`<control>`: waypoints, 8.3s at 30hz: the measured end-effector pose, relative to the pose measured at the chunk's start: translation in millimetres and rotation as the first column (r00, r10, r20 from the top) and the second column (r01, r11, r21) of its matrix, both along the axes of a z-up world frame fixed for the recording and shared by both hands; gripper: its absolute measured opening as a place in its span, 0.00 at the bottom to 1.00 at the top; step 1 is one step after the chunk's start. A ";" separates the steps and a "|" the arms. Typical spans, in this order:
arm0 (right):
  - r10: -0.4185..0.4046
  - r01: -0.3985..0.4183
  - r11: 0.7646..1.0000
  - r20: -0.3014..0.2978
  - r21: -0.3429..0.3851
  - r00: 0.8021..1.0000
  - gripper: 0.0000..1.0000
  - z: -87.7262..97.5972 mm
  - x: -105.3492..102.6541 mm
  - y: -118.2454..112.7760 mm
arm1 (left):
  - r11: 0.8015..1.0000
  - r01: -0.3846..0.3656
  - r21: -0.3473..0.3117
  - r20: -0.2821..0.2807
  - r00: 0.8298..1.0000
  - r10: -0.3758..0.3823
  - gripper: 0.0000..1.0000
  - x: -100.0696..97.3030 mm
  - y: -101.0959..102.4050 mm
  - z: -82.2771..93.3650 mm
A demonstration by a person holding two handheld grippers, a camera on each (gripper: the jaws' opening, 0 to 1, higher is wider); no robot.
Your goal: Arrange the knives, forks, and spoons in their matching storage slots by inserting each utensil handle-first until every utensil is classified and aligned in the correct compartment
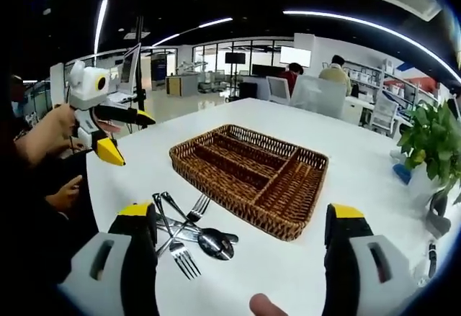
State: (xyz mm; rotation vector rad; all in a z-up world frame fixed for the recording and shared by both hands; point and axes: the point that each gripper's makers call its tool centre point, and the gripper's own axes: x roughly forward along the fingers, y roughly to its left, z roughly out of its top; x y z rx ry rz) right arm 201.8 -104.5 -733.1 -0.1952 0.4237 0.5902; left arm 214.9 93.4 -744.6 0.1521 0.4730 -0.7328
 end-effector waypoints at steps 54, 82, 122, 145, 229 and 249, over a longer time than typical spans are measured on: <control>0.197 -0.218 0.941 -0.105 -0.260 0.975 0.66 -90.1 -4.2 21.6 | 0.998 0.036 -0.048 -0.023 0.999 -0.037 1.00 -26.2 -6.4 -20.9; 0.233 -0.267 0.941 -0.175 -0.209 0.957 0.44 -134.4 1.4 31.2 | 0.996 0.014 -0.089 -0.036 0.999 -0.017 1.00 -24.1 -7.5 -25.3; 0.279 -0.308 0.910 -0.140 -0.277 0.950 0.13 -130.6 -5.8 18.9 | 0.998 0.028 -0.062 -0.065 0.997 -0.032 0.96 -33.5 -14.1 -35.8; 0.341 -0.341 0.852 -0.072 -0.397 0.937 0.01 -108.8 13.5 19.6 | 0.998 0.050 -0.044 -0.071 0.996 -0.053 0.94 -31.5 -12.8 -38.0; 0.393 -0.366 0.876 0.027 -0.314 0.919 0.00 -96.0 18.5 23.3 | 0.771 0.522 0.365 -0.273 0.851 -0.448 0.07 13.1 -53.1 -122.4; 0.332 -0.320 0.909 0.002 -0.267 0.943 0.11 -103.4 25.8 15.6 | 0.680 0.604 0.414 -0.268 0.796 -0.543 0.01 9.5 -57.0 -128.7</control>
